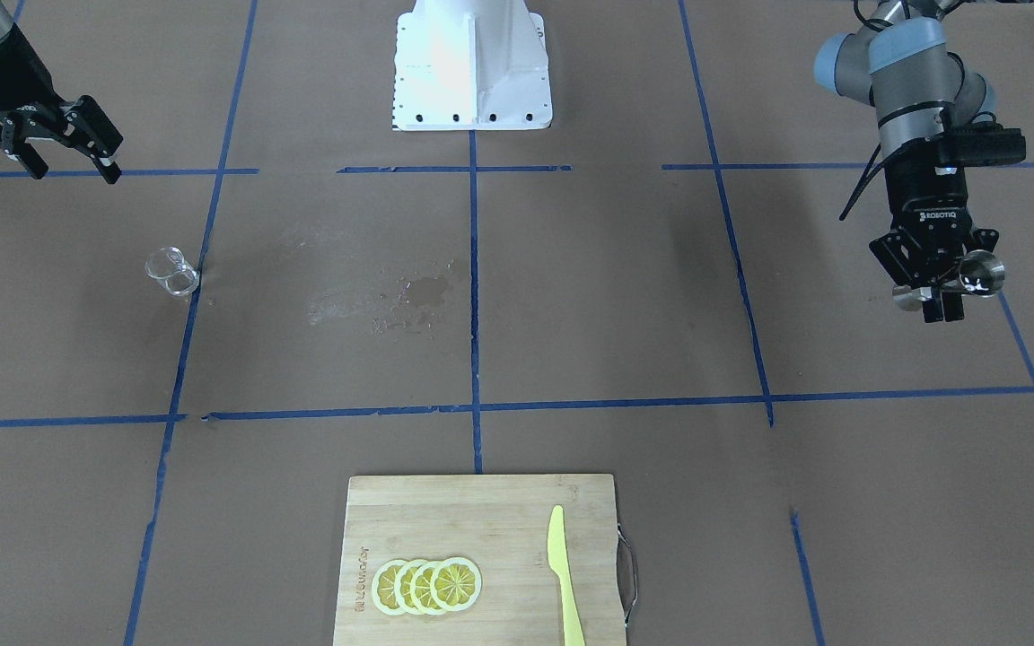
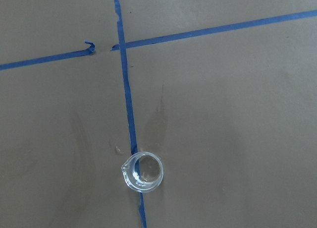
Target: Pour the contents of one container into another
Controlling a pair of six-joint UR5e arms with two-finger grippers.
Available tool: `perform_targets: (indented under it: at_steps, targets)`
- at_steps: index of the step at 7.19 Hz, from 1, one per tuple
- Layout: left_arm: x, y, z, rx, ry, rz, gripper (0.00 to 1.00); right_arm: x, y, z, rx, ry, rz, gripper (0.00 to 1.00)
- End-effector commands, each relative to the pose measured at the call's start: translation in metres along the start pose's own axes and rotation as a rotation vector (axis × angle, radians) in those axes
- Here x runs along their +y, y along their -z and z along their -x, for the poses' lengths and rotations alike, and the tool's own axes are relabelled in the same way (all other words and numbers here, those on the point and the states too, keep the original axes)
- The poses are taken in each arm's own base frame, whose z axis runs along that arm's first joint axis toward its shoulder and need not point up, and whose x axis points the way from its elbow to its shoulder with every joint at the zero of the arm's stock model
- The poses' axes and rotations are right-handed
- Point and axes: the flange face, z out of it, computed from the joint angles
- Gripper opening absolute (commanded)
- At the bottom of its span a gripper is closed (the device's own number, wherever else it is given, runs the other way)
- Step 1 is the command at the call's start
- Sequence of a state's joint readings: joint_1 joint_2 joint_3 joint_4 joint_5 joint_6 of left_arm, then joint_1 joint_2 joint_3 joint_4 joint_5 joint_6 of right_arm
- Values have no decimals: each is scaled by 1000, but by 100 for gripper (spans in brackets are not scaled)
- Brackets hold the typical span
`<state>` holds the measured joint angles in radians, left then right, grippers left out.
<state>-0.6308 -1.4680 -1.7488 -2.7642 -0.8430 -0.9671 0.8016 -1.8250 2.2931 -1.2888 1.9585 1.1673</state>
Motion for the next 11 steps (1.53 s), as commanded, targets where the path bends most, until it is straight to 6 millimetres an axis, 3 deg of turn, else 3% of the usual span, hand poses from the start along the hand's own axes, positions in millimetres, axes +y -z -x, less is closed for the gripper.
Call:
perform_targets:
  at_steps: [1,3,6,8,11]
  targets:
    - [10,-2,7,-24,137,0,0,0,1,0,0,-1,-1,100]
    - [28,-3,8,-36,264,11,0,-1,0,-1,1,-1,-1,100]
    - [63,8,5,-88,292,-89,0,-11,4,-18,16,60,-6,100]
    - [90,18,-10,-112,311,-99,0,-11,0,-43,58,160,7,100]
    - [116,32,-34,-146,214,-171,0,-17,-6,-59,85,191,10,100]
